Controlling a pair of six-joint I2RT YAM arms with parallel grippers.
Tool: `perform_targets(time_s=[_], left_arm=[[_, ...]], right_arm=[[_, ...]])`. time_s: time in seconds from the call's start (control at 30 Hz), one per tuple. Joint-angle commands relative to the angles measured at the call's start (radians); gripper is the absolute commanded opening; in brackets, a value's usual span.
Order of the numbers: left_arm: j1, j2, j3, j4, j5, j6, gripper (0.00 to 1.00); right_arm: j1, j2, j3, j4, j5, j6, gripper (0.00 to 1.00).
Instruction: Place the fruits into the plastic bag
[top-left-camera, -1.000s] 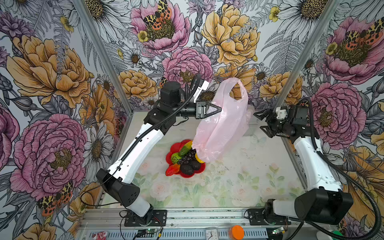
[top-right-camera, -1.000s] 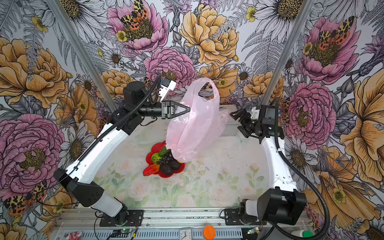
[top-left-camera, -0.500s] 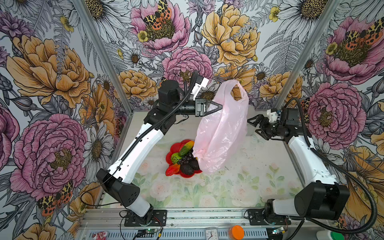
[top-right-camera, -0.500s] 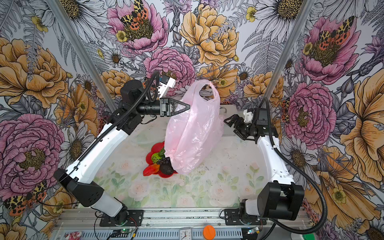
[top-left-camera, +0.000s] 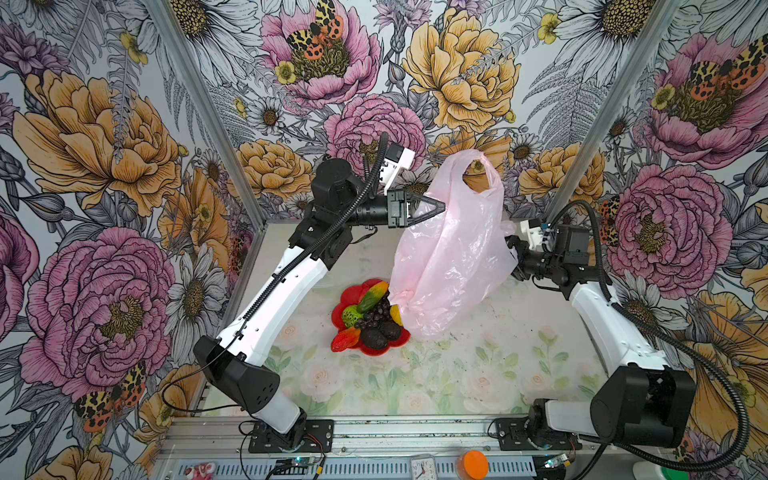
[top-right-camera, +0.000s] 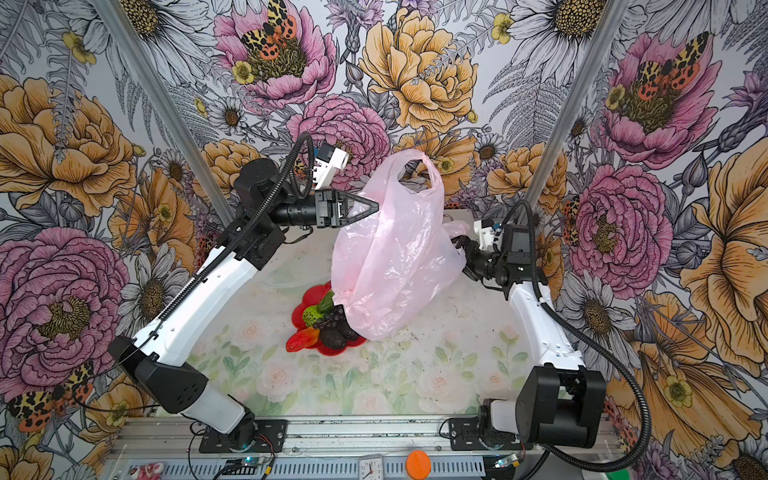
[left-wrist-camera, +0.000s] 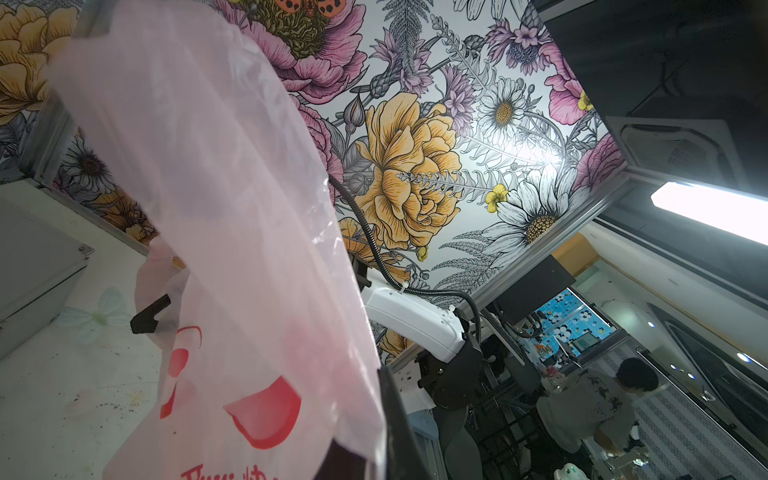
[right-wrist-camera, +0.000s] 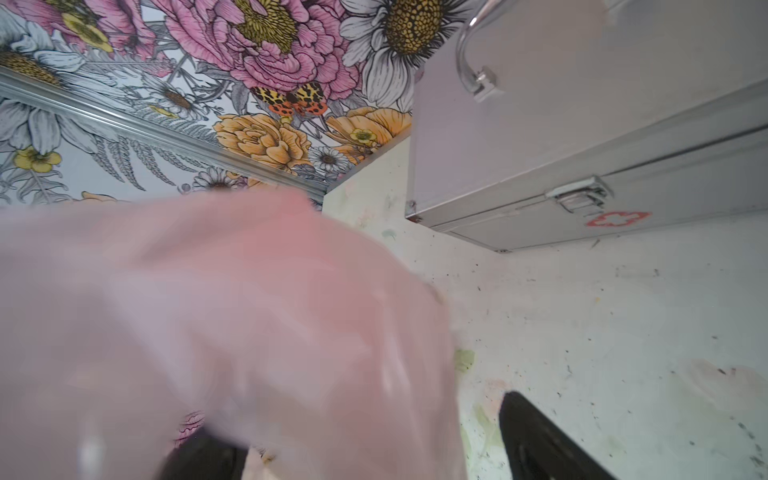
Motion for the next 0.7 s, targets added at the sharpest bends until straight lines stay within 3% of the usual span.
perform_targets(time_s=[0.0,0.03,0.13,0.17,0.2,0.23,0.37,0.57,0.63,0.67], left_arm=[[0.016,-0.009,-0.019,0.044,0.025,-0.016,0.08],[0.018,-0.011,-0.026,0.047,0.026,-0.018,0.09],[0.032,-0.019,-0.044,0.050,0.022,-0.019,0.08],[0.038,-0.021,-0.052,0.050,0.017,-0.018,0.08],[0.046,-0.022,-0.055,0.040,0.011,-0.014,0.09],[0.057,-0.023,-0.052,0.007,-0.008,0.009,0.09],[0.101,-0.029,-0.050,-0.144,-0.064,0.122,0.11],[0.149,-0.034,-0.081,-0.290,-0.127,0.269,0.17],[0.146,-0.023,-0.083,-0.293,-0.126,0.291,0.23],[0.144,-0.016,-0.080,-0.293,-0.128,0.296,0.31]], right_arm=[[0.010,-0.042,-0.019,0.109,-0.051,0.038,0.88],[0.011,-0.049,-0.022,0.116,-0.045,0.044,0.84],[0.009,-0.072,-0.025,0.123,-0.035,0.056,0.51],[0.008,-0.079,-0.025,0.122,-0.031,0.058,0.36],[0.007,-0.088,-0.025,0.124,-0.027,0.063,0.13],[0.004,-0.100,-0.026,0.122,-0.019,0.068,0.00],[-0.023,-0.162,-0.029,0.115,0.039,0.097,0.00],[-0.065,-0.296,-0.010,0.029,0.259,0.113,0.00],[-0.067,-0.317,0.018,-0.025,0.323,0.111,0.00],[-0.068,-0.325,0.034,-0.046,0.342,0.105,0.00]])
